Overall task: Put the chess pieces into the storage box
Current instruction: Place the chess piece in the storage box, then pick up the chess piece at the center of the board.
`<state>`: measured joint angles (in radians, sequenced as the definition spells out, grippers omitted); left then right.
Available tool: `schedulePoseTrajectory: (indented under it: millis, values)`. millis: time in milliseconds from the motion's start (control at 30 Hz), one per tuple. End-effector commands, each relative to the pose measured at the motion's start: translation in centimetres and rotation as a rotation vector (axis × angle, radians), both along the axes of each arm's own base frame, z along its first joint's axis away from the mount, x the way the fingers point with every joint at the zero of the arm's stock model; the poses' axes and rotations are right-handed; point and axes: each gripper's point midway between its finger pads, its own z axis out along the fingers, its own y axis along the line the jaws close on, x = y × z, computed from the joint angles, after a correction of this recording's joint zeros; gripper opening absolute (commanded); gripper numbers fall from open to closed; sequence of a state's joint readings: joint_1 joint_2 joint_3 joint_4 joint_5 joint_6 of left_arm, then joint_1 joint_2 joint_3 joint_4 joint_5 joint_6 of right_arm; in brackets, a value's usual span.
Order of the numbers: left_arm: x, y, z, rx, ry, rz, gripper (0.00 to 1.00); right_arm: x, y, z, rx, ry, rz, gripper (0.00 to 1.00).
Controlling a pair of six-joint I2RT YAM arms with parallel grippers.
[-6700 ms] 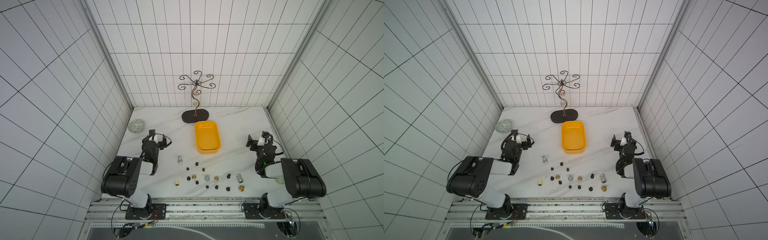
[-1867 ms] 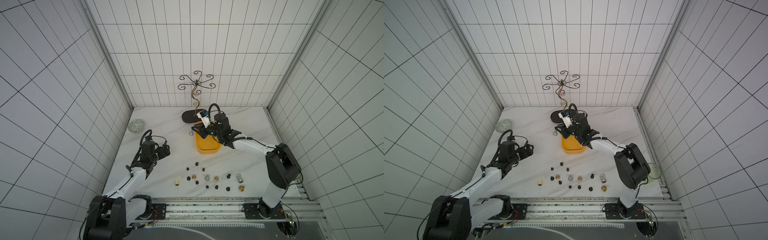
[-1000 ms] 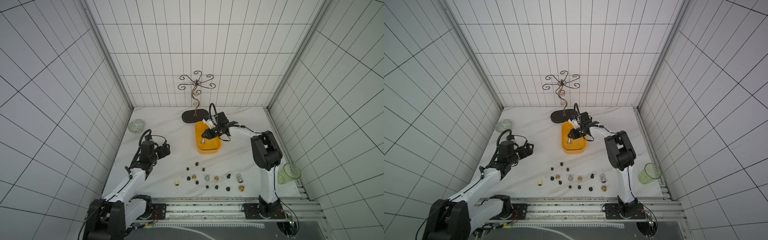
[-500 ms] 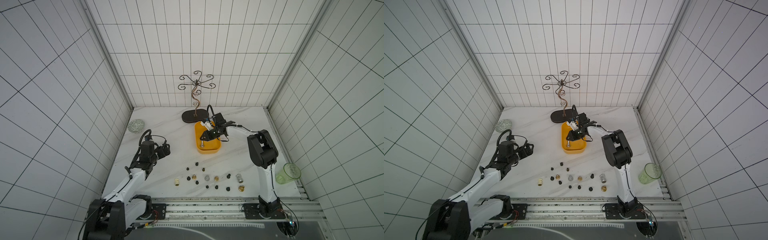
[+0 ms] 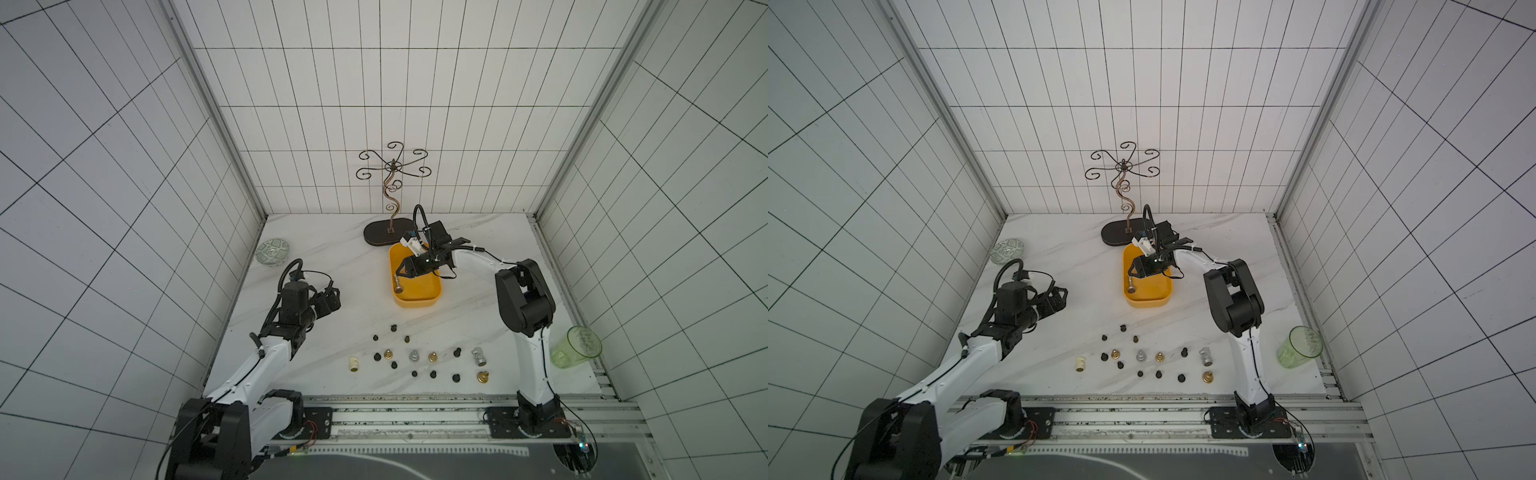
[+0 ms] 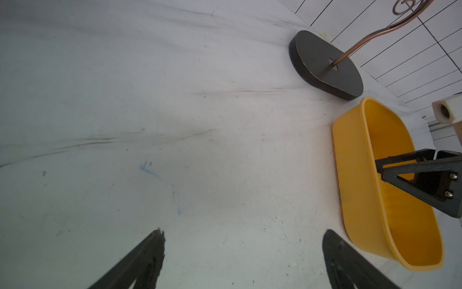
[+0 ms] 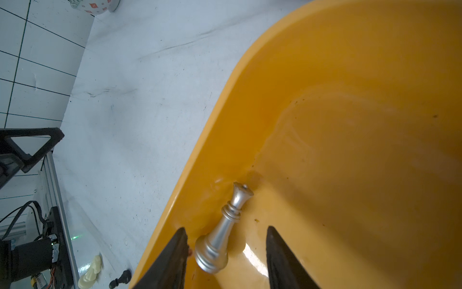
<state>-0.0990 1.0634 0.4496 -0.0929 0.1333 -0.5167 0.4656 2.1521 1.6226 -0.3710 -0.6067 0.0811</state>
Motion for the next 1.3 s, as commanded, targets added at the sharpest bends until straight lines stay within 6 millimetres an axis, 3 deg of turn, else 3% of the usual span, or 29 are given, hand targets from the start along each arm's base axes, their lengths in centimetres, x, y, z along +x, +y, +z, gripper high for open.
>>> schedulePoseTrajectory:
  millis: [0, 133, 367, 500, 600, 833, 1100, 1267]
  values:
    - [0.0, -0.3, -0.2, -0.014, 0.002, -0.006, 0.97, 1.6, 0.8, 6.5, 0.047, -0.136, 0.001, 0.53]
    - [0.1, -1.2, -0.1, -0.015, 0.008, -0.046, 0.96, 1.2, 0.1, 10.0, 0.061, -0.204, -0.014, 0.54]
    - [-0.4, -4.4, 0.5, 0.020, 0.033, -0.177, 0.88, -2.6, -2.7, 14.2, 0.105, -0.333, -0.049, 0.54]
    - [-1.1, -6.5, 0.3, 0.031, 0.053, -0.250, 0.84, -5.3, -5.1, 13.8, 0.077, -0.373, -0.090, 0.54]
    - [-1.8, -8.7, -0.1, 0.069, 0.060, -0.326, 0.82, -7.6, -7.2, 12.2, 0.050, -0.372, -0.130, 0.54]
    - [-3.9, -16.2, -1.0, 0.167, 0.047, -0.662, 0.81, -11.5, -10.5, 9.6, 0.035, -0.350, -0.210, 0.54]
    - [-5.7, -21.3, -3.2, 0.322, 0.057, -0.889, 0.70, -11.6, -11.5, 9.2, 0.034, -0.355, -0.234, 0.53]
    - [-5.7, -22.3, -4.4, 0.371, 0.069, -0.908, 0.59, -11.4, -11.3, 9.3, 0.047, -0.355, -0.231, 0.54]
